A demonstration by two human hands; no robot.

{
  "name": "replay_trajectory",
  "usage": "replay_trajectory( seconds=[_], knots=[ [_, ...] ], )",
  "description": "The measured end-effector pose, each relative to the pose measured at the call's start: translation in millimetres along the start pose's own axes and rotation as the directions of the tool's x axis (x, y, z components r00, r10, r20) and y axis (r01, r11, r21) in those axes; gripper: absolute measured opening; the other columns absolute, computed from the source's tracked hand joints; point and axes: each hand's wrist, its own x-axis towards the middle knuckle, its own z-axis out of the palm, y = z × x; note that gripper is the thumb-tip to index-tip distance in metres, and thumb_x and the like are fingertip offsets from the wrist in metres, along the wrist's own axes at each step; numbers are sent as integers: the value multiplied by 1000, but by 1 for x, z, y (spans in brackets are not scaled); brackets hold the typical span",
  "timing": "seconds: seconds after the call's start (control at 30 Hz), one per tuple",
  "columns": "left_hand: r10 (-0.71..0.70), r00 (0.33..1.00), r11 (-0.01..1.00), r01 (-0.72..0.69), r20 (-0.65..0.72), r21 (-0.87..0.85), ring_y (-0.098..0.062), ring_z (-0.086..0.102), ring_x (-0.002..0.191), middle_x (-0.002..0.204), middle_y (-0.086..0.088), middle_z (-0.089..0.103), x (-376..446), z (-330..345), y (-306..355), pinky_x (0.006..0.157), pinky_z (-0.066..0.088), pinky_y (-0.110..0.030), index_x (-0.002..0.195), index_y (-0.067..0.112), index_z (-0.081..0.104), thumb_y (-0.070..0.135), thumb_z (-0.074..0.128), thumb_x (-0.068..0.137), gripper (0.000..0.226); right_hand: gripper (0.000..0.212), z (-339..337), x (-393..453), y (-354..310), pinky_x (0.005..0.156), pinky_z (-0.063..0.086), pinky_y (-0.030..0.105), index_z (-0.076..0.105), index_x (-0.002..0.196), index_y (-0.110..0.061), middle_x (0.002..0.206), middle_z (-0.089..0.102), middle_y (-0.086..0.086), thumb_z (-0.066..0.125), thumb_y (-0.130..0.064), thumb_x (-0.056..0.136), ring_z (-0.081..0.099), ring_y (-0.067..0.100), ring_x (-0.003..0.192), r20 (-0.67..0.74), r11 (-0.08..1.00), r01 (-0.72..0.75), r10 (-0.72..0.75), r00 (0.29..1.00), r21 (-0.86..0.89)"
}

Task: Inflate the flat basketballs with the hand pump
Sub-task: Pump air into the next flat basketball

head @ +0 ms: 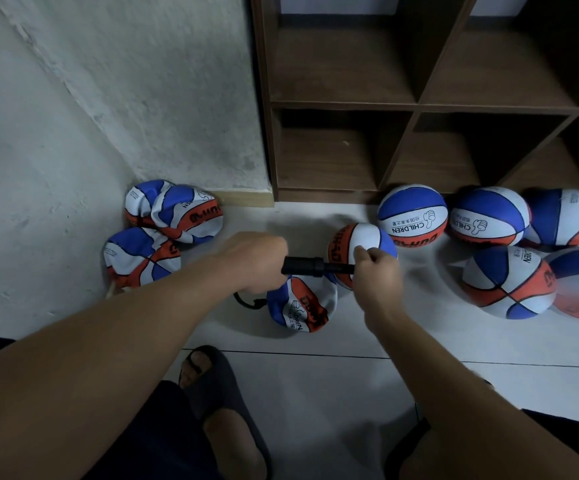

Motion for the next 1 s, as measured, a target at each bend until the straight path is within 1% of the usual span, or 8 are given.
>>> replay_trajectory(
  seconds=[0.07,0.17,0.5,0.6,0.67,0.77,0.87,1.0],
  knots=[
    [4,1000,1000,-4,18,9,-24,58,58,70,-4,63,0,2,3,53,42,-30,74,20,60,23,67,89,17,40,9,-13,-2,58,33,34,52,74,-10,60,47,1,49,-29,109,44,23,62,33,999,35,-35,999,-8],
    [23,999,1000,-23,37,-2,-25,61,58,69,-4,65,-2,9,6,53,44,-31,72,22,58,22,71,85,17,41,20,-23,-1,60,39,36,61,83,-4,64,54,2,47,-32,110,48,19,62,91,998,68,-66,994,-15],
    [45,999,997,-44,30,-58,-23,58,54,62,-1,61,1,17,3,54,43,-31,69,22,60,23,71,84,19,42,22,-21,1,61,41,34,65,91,-2,66,53,2,50,-36,110,47,15,62,167,998,51,-46,985,-26],
    [21,1000,999,-21,-3,-44,-22,59,54,64,-1,62,2,13,-10,51,42,-29,69,21,62,27,69,87,20,38,0,-6,1,59,39,32,64,84,-6,64,53,2,54,-34,108,46,16,58,115,999,21,-17,993,-32],
    [-5,999,1000,4,-40,-8,-21,64,58,67,-1,65,3,9,-22,52,48,-31,71,21,64,29,66,89,20,31,-20,13,3,64,44,36,67,87,-12,71,60,5,58,-35,107,51,19,63,30,999,-45,45,999,25],
    [-7,998,1000,7,-63,3,-20,65,59,69,-1,66,3,9,-26,57,54,-35,73,21,65,31,66,90,20,23,-37,26,3,63,43,30,71,95,-18,77,64,1,59,-32,107,53,18,67,-33,994,-57,60,998,95],
    [17,999,999,-18,-43,-31,-20,58,57,68,-2,62,3,10,-11,51,41,-30,72,20,62,30,68,93,24,27,-27,18,0,61,41,31,70,101,-11,81,66,5,55,-31,110,56,19,69,-54,998,-20,24,998,64],
    [23,997,999,-26,-68,-31,-23,63,59,68,-3,63,3,13,-1,51,41,-30,70,21,59,26,69,89,22,41,-6,-4,-5,59,39,37,56,79,-7,64,53,5,49,-31,111,49,23,62,-9,998,58,-59,998,-36]
  ],
)
